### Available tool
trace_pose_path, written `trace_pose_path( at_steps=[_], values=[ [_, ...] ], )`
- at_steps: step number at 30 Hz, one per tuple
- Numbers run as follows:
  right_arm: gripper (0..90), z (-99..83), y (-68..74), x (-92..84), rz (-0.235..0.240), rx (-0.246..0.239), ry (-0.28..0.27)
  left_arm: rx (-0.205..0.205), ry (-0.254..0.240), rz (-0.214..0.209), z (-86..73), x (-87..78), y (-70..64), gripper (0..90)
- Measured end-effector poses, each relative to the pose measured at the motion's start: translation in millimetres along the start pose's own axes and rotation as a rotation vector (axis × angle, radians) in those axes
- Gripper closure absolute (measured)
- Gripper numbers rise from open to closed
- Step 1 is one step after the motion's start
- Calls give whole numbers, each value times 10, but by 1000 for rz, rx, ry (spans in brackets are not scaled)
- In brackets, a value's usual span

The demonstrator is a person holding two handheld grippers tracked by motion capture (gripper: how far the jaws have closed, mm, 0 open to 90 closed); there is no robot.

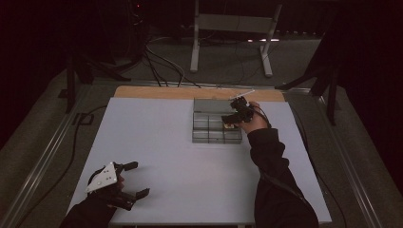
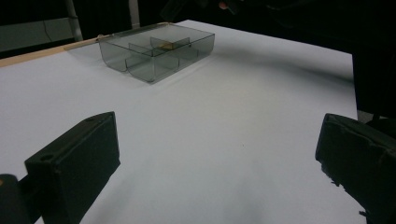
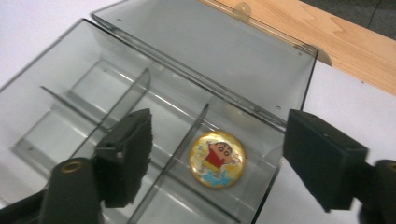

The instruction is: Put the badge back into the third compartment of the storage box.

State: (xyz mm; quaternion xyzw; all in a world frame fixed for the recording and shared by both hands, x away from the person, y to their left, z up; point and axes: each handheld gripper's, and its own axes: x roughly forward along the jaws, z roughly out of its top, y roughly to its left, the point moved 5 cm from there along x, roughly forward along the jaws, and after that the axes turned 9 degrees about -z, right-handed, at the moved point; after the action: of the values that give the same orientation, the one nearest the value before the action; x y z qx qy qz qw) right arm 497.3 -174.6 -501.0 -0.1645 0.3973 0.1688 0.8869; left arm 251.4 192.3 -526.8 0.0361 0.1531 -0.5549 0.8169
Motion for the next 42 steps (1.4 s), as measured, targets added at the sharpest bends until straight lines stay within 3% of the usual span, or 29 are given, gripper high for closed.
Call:
trace_pose_path(
  at_steps=[1, 6, 7, 9, 13, 17, 24, 32, 36, 42],
  values=[
    [152, -5, 10, -38, 4, 9, -7, -1, 1, 1, -1, 0, 0, 2],
    [113, -36, 46, -100, 30, 18, -11, -1, 0, 1, 1, 1, 0, 2],
    [40, -52, 65, -137, 44, 22, -12, -1, 1, 2, -1, 1, 0, 2],
    [10, -70, 95, -180, 74, 18, -16, 2, 4, 1, -1, 4, -3, 2],
    [10, -78, 142, -294, 117, 45, -45, 0, 2, 3, 0, 2, -3, 2],
    [11, -93, 203, -395, 145, 28, -54, -3, 1, 2, -3, 3, 0, 2],
    [11, -65, 295, -616, 197, 40, -90, 1, 4, 2, -3, 3, -4, 2],
    [10, -110, 422, -846, 260, -14, -147, -1, -1, 4, 4, -3, 0, 2],
    [10, -193, 483, -940, 296, -13, -180, 2, 4, 2, -4, -3, -6, 2],
    [10, -356, 549, -1000, 303, -40, -206, 0, 1, 3, 1, -4, -4, 2]
  ],
)
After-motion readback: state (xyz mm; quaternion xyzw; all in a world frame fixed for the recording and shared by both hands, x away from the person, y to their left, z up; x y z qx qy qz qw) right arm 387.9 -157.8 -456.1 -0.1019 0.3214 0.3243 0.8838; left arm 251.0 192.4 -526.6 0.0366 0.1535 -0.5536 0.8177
